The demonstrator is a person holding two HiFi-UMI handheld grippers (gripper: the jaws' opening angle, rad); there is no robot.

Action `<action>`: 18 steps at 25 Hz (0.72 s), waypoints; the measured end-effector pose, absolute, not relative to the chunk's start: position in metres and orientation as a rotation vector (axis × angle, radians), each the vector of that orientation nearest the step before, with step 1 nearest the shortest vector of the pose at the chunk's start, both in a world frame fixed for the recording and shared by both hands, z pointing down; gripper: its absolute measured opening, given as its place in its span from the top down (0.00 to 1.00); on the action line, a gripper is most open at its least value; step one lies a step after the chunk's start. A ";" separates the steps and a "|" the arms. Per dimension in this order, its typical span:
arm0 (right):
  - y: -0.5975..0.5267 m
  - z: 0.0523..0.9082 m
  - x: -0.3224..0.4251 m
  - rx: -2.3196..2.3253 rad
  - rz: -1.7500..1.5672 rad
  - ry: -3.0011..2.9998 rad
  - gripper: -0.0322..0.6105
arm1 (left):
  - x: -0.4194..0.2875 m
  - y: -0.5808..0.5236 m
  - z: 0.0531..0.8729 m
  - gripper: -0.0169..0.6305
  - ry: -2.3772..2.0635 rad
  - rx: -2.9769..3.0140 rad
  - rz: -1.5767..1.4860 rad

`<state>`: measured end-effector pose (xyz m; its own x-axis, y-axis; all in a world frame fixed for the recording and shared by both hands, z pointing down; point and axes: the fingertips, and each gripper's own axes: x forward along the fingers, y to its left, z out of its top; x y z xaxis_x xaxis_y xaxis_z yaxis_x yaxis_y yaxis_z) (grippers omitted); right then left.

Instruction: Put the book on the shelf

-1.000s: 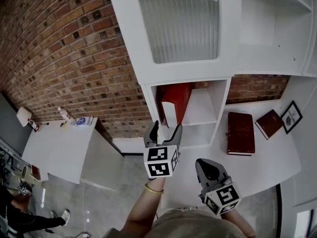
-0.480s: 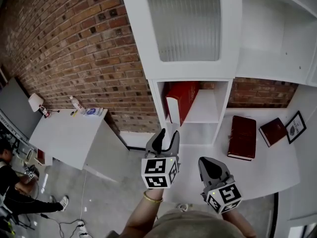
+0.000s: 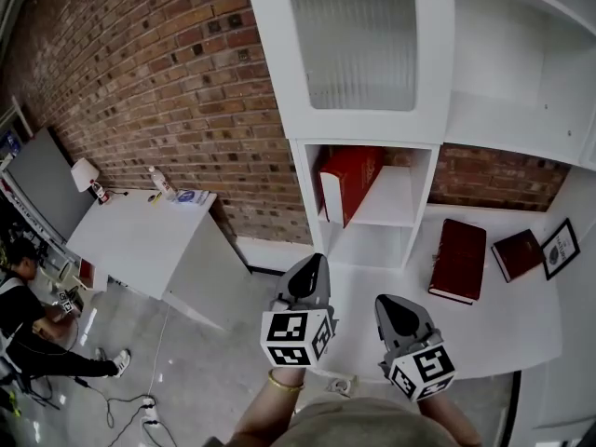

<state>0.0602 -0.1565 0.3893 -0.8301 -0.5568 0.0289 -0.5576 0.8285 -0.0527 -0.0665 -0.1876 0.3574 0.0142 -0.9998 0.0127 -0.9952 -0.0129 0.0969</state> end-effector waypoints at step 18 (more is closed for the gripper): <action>-0.102 0.402 0.092 0.796 0.113 -3.013 0.94 | -0.033 -0.091 0.385 0.96 -2.146 2.123 -0.149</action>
<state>0.0921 -0.1022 0.4019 -0.8695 -0.4923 0.0405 -0.4940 0.8671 -0.0640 -0.0326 -0.0905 0.3850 -0.0094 -0.9998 0.0160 -0.9881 0.0118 0.1534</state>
